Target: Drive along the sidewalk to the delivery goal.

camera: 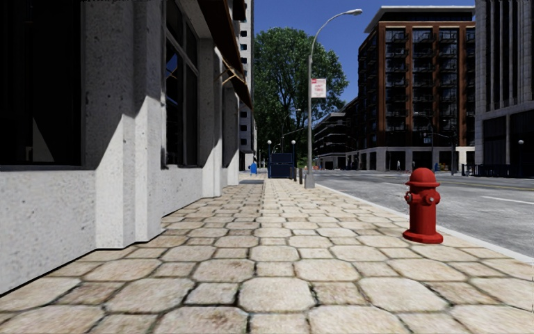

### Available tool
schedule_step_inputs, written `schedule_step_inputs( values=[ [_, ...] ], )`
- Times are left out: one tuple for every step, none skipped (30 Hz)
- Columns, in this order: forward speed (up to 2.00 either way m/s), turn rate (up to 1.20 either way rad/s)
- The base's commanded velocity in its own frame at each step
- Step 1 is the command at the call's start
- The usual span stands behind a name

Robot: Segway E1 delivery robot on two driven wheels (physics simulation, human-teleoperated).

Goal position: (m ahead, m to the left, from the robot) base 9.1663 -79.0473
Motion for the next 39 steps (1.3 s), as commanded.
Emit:
schedule_step_inputs(
  values=[
    [2.00,0.00],
    [2.00,0.00],
    [2.00,0.00],
    [2.00,0.00],
    [2.00,0.00],
    [2.00,0.00],
    [2.00,0.00],
    [2.00,0.00],
    [2.00,0.00],
    [2.00,0.00],
    [2.00,0.00],
    [2.00,0.00],
    [2.00,0.00],
    [2.00,0.00],
    [2.00,0.00],
    [2.00,0.00],
    [2.00,0.00],
    [2.00,0.00],
    [2.00,0.00],
    [2.00,0.00],
    [2.00,0.00],
    [2.00,0.00],
    [2.00,0.00],
    [2.00,0.00],
    [2.00,0.00],
    [2.00,0.00],
    [2.00,0.00],
    [2.00,0.00],
    [2.00,0.00],
    [2.00,0.00],
    [2.00,0.00],
    [2.00,0.00],
    [2.00,0.00],
    [2.00,0.00],
    [2.00,0.00],
    [2.00,0.00],
    [2.00,0.00],
    [2.00,0.00],
    [2.00,0.00]
  ],
)
